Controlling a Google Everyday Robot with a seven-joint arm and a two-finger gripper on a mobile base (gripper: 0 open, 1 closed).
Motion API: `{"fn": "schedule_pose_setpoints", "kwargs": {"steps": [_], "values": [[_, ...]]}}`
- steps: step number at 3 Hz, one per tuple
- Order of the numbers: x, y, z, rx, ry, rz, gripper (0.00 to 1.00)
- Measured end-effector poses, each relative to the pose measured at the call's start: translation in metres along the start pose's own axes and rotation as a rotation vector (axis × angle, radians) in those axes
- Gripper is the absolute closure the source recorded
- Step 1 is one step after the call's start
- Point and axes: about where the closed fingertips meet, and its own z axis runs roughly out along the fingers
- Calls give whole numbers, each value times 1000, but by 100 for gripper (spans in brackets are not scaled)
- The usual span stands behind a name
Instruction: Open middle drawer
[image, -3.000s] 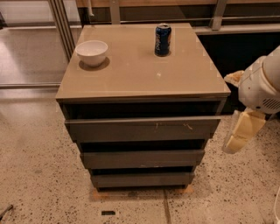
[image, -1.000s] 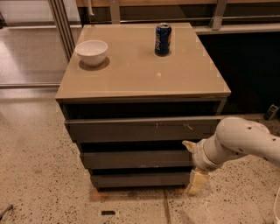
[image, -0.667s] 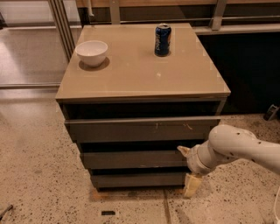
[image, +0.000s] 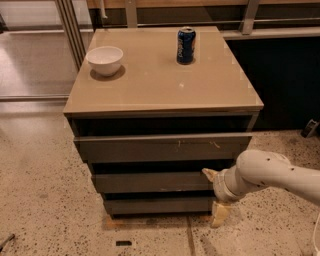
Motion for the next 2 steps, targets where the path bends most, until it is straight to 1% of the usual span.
{"fn": "schedule_pose_setpoints", "kwargs": {"steps": [1,2], "values": [[13,-7,20,48,23,-76,0],[20,-17,38,81,15,-119,0]]}}
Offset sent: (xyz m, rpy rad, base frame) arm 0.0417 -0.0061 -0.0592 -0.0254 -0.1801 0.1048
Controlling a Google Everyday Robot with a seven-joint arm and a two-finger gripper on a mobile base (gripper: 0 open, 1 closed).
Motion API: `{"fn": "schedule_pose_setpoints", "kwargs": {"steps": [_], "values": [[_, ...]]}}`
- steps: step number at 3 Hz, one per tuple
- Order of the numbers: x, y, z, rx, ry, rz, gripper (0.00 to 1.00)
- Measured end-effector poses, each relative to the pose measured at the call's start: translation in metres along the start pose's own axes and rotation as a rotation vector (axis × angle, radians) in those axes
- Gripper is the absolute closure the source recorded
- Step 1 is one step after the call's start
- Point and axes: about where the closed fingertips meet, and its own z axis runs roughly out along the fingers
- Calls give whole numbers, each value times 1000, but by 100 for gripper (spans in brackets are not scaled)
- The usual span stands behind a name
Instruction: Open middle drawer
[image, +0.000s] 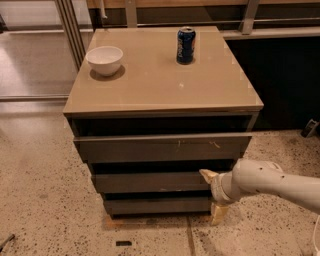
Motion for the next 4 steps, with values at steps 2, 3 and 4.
{"fn": "schedule_pose_setpoints", "kwargs": {"steps": [2,3,4], "values": [[8,-20,36,32,-54,-18,0],[9,-32,56,32,-86,-13,0],[9,-44,76,24,-113,-11,0]]}}
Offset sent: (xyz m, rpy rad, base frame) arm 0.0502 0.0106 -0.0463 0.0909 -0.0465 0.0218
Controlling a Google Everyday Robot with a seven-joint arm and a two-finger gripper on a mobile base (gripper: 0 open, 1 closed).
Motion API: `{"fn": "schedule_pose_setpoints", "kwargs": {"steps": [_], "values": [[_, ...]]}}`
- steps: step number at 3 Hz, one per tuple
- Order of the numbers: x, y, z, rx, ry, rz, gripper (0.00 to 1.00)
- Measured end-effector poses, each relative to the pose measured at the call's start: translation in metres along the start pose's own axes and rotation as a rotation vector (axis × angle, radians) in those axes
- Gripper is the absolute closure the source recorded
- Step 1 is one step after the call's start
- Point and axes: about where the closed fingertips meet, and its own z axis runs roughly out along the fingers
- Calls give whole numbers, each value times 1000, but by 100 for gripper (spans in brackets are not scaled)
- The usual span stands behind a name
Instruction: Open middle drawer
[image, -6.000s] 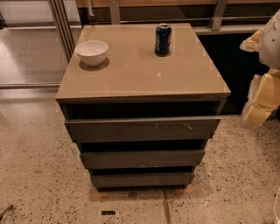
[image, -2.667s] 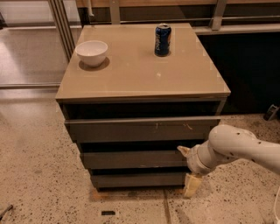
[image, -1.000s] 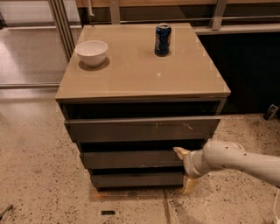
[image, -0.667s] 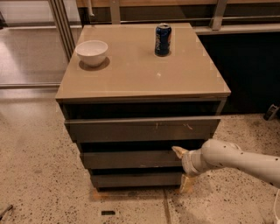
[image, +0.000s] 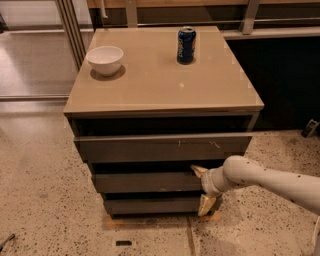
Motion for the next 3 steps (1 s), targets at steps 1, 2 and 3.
{"fn": "schedule_pose_setpoints", "kwargs": {"steps": [1,2,3], "values": [[3,-10,19,-14,-17,14,0],[15,-18,47,-46,-18,53,0],[15,-18,47,-47,-18,54,0]]}}
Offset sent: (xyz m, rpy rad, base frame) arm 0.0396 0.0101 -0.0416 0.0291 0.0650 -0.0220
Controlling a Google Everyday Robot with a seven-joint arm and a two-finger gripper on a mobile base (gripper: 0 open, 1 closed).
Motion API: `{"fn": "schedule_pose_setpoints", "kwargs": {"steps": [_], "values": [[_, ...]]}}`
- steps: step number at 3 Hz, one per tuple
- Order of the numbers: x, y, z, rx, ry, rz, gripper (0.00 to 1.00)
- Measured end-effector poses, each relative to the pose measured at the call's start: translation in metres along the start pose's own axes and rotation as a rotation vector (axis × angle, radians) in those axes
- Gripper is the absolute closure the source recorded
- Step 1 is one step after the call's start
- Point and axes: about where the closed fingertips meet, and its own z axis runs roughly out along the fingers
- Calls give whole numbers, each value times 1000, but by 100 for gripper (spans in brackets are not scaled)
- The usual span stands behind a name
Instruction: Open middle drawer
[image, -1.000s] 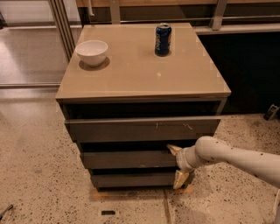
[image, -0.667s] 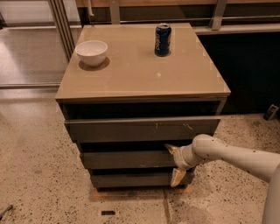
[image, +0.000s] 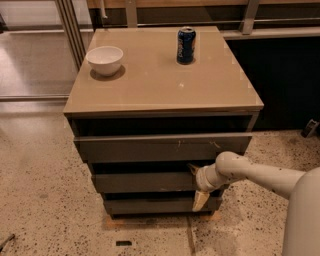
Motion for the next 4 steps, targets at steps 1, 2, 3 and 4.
{"fn": "schedule_pose_setpoints", "kwargs": {"steps": [1,2,3,4], "values": [[-2,5,-1,-24,2,5,0],[-2,17,-10,-75,13,38,0],[2,34,-22,-139,28,95,0],[5,52,-35,-200,32,148,0]]}}
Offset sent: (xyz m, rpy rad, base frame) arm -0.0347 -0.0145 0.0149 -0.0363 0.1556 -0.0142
